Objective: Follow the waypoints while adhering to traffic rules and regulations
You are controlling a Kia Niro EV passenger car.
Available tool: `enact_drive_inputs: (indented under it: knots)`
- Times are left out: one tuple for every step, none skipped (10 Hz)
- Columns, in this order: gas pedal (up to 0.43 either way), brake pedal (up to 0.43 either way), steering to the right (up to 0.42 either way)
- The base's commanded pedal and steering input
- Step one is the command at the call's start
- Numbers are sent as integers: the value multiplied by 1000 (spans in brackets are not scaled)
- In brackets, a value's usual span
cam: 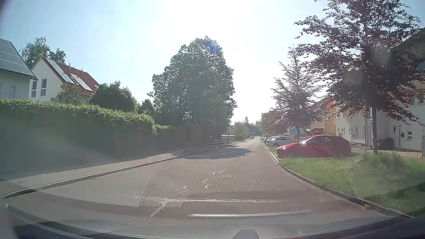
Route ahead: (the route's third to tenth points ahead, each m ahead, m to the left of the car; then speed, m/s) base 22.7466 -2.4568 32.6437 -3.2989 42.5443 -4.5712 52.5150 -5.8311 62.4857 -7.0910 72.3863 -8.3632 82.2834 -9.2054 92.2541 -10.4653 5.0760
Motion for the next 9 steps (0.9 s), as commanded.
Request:
enact_drive_inputs:
  knots:
    - [67,0,-28]
    - [67,0,-13]
    - [67,0,-10]
    - [79,0,-9]
    - [87,0,-5]
    - [87,0,0]
    - [98,0,10]
    - [110,0,22]
    - [110,0,28]
